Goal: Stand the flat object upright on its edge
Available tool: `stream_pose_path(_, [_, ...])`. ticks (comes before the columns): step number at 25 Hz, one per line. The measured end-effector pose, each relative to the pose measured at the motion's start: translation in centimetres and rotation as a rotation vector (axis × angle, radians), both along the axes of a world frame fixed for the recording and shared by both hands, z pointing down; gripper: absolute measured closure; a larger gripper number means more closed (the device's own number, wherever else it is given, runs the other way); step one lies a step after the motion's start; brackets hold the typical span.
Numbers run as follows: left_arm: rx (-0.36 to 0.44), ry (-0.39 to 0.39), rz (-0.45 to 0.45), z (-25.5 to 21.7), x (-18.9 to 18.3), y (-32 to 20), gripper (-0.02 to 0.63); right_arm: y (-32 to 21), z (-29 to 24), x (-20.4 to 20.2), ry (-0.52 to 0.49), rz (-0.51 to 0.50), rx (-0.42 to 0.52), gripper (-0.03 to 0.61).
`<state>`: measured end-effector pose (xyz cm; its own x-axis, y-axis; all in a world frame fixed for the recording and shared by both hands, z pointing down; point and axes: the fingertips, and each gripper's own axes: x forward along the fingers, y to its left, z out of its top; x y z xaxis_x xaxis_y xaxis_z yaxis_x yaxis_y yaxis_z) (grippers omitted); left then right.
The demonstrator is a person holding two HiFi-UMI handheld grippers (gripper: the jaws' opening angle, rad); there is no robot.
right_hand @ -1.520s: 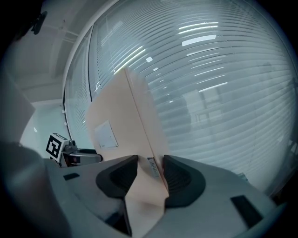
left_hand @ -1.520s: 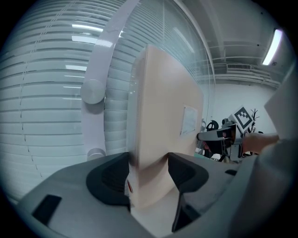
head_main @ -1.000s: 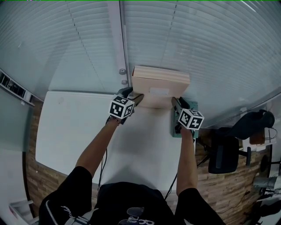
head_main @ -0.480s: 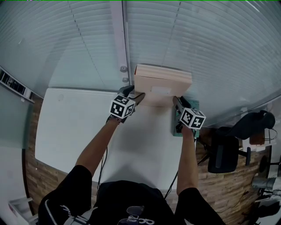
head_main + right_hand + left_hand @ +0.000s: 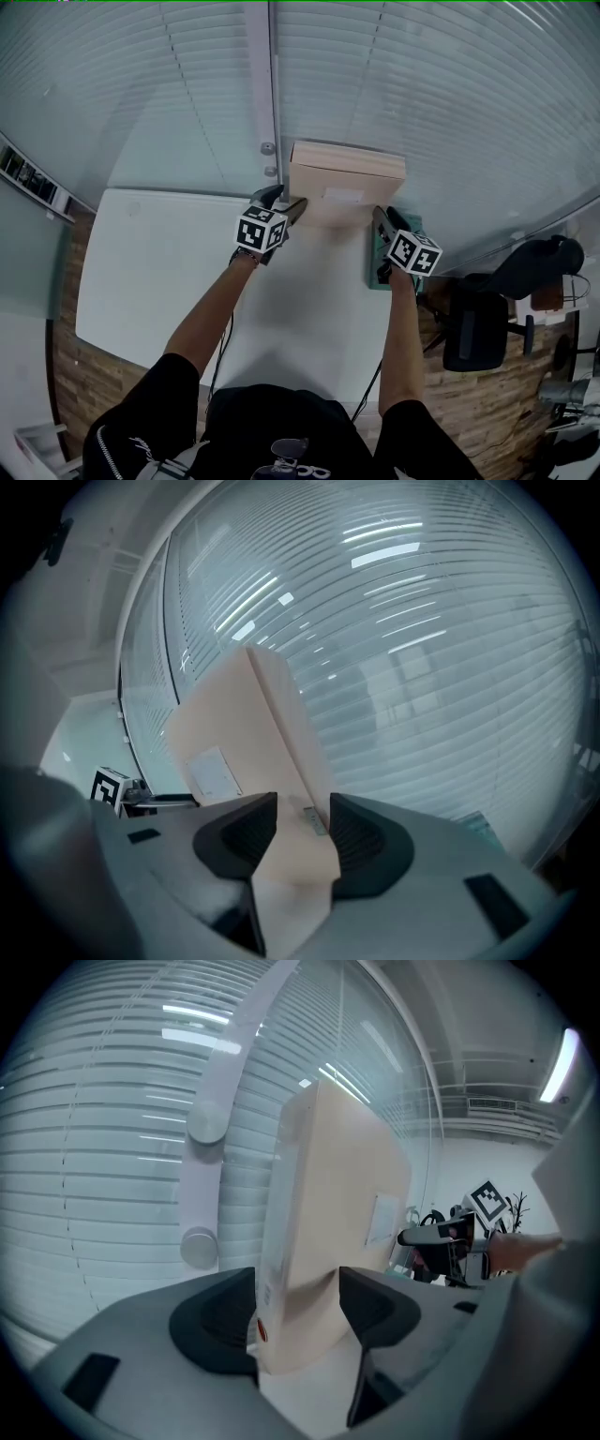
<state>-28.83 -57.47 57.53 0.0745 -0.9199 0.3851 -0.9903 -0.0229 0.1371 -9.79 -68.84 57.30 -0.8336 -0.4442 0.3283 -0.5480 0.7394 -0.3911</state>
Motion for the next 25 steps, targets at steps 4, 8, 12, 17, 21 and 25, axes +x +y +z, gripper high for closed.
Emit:
stream_pose_path(4, [0.018, 0.011, -0.019, -1.1, 0.3, 1.2, 0.333, 1.2, -0.3, 0.4, -0.009, -0.004, -0.006, 0.390])
stream_pose_path(8, [0.034, 0.008, -0.021, -2.4, 1.3, 2.7, 0.334, 2.8, -0.9, 0.8, -0.004, -0.006, 0.001, 0.390])
stream_pose_path(12, [0.059, 0.013, -0.032, -3.6, 2.0, 4.5, 0.334, 4.9, -1.5, 1.1, -0.011, -0.030, 0.006, 0.390])
stream_pose_path(17, [0.087, 0.023, -0.040, -4.7, 3.3, 7.4, 0.345, 8.4, -2.7, 1.2, -0.013, -0.075, 0.025, 0.390])
stream_pose_path(21, [0.104, 0.027, -0.050, -5.6, 3.9, 10.1, 0.356, 11.5, -4.0, 1.0, -0.016, -0.109, 0.050, 0.409])
stream_pose_path(25, [0.121, 0.025, -0.064, -6.2, 4.4, 12.6, 0.383, 14.6, -4.7, 0.9, -0.013, -0.125, 0.079, 0.431])
